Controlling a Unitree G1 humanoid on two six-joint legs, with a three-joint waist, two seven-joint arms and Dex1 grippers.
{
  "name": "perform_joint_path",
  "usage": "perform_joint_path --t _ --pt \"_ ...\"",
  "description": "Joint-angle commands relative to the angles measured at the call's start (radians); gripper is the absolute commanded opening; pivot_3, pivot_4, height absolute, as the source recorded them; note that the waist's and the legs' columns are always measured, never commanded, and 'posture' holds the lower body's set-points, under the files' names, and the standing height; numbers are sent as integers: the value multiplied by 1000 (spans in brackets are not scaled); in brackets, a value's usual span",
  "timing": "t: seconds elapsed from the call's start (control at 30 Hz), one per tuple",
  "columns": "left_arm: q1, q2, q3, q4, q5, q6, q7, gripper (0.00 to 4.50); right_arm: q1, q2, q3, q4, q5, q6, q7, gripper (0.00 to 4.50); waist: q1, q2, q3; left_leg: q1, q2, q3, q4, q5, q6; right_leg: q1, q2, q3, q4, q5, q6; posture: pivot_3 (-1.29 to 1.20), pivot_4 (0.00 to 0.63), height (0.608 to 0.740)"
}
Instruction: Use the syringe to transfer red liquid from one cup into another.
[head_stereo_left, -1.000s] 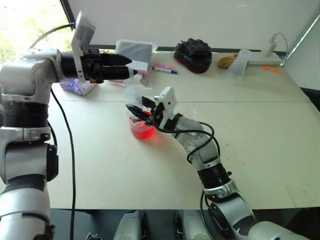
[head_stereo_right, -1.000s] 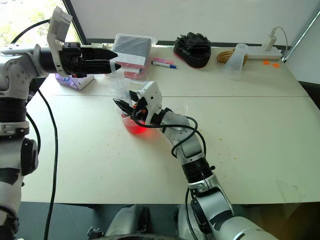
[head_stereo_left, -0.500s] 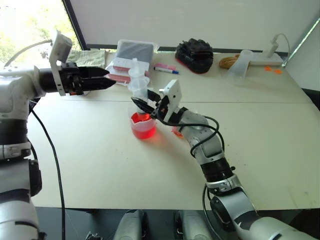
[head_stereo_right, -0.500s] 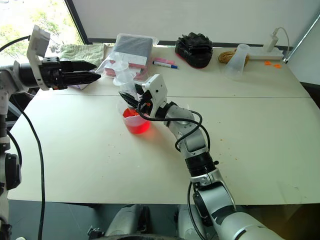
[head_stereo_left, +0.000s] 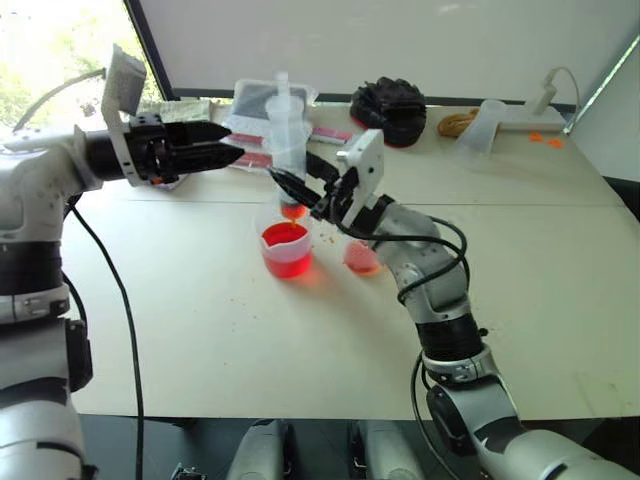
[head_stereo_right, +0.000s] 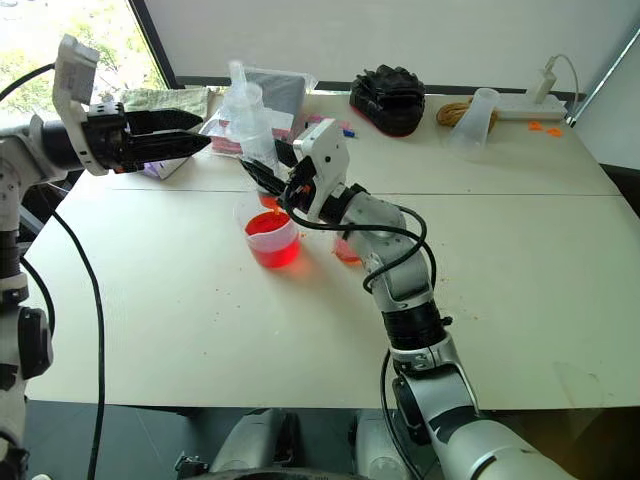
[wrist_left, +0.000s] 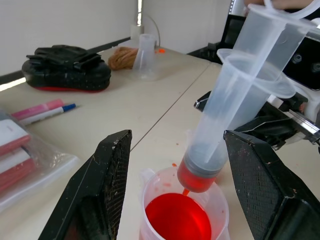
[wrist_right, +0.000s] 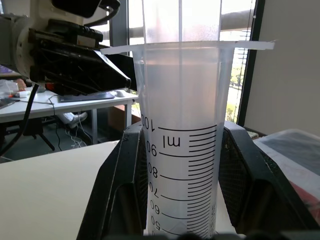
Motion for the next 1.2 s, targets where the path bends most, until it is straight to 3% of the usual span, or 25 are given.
perform_joint_path --t 0.03,0.27,0.5,0.73,1.2 --pt "-70 -24 -6 47 1 -47 -13 3015 -60 -26 -49 -131 67 75 -29 1349 0 0 0 0 0 0 0 0 0 0 0 0 0 0 0 0 150 740" --pt "-159 -114 -61 177 34 -135 -60 3015 -111 -139 -159 -236 115 187 -107 1349 3 0 0 0 -1 0 0 -1 1 0 0 0 0 0 0 0 150 740" --pt "-240 -209 -108 276 64 -189 -115 3015 27 -244 -207 -294 114 215 -128 1349 2 0 0 0 -1 0 0 -3 6 1 0 0 -3 0 0 0 150 740" --pt "-329 -279 -122 334 69 -189 -149 3015 145 -238 -203 -318 118 213 -172 1349 1 0 0 0 0 1 0 -3 6 0 1 0 -3 0 0 0 150 740" --pt "-367 -336 -123 203 -28 -36 -174 3015 208 -232 -175 -308 92 176 -199 1349 2 0 0 0 0 0 0 -3 6 0 1 0 -3 0 0 0 150 740"
